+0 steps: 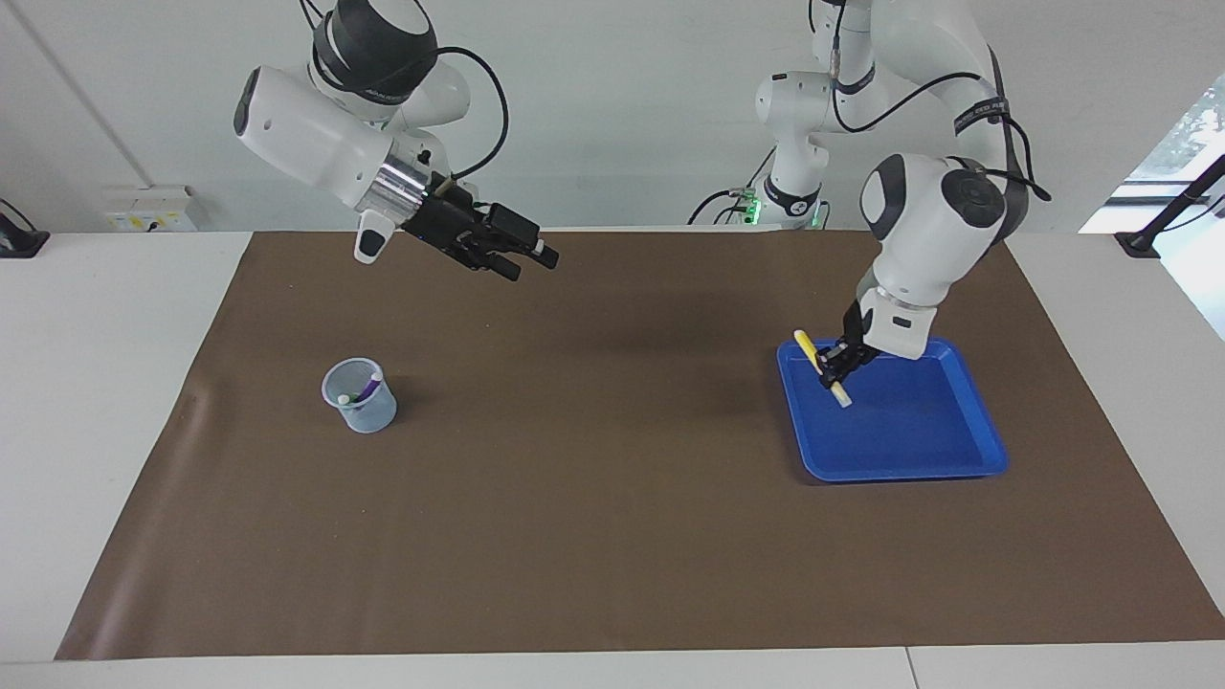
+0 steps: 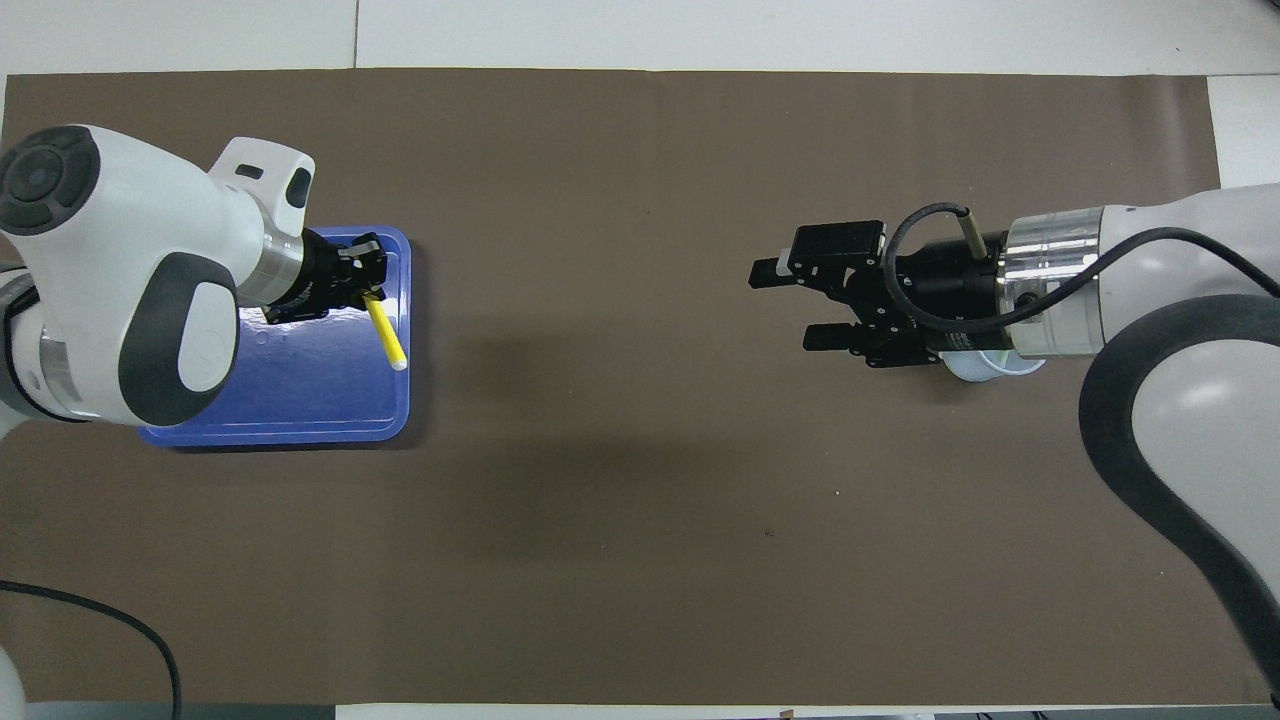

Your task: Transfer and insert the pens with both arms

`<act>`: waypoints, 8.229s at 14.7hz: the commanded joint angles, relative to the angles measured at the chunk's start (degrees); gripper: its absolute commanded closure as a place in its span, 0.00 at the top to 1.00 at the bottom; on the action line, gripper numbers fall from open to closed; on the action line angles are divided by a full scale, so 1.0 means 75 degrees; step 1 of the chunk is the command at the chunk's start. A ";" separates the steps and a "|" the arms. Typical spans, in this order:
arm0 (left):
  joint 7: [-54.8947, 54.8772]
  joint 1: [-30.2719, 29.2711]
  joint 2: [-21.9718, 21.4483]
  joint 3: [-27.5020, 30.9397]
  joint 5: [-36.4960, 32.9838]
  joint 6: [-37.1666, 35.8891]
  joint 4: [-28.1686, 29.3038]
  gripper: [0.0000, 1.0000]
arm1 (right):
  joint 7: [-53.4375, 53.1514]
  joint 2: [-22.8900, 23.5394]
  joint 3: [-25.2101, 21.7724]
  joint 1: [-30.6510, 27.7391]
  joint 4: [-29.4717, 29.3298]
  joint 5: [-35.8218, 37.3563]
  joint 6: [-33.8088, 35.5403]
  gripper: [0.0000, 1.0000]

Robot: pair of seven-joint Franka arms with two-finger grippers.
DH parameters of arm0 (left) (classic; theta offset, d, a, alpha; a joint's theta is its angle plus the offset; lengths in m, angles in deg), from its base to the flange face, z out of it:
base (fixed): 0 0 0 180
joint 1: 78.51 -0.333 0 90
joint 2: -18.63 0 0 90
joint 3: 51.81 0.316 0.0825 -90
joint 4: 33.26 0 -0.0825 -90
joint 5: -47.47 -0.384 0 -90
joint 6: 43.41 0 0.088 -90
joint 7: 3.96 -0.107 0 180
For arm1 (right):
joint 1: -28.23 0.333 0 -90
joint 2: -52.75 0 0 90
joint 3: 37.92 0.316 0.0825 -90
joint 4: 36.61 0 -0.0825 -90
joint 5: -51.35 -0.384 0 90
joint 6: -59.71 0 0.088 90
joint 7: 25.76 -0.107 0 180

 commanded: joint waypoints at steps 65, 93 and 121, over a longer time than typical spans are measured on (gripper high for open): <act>-0.5059 -0.1493 -0.1429 0.0168 -0.0836 -0.3325 -0.1035 1.00 | 0.6905 0.0445 -0.0083 -0.1912 -0.0068 0.7481 0.1275 0.00; -0.5504 -0.1587 -0.1370 0.0156 -0.1293 -0.4148 -0.1740 1.00 | 0.3449 0.0175 -0.0763 -0.1291 -0.2505 0.7317 0.3782 1.00; -0.5434 -0.1646 -0.1405 0.0156 -0.1270 -0.4183 -0.1682 1.00 | 0.3096 0.0245 -0.0892 -0.1384 -0.2528 0.7024 0.3782 1.00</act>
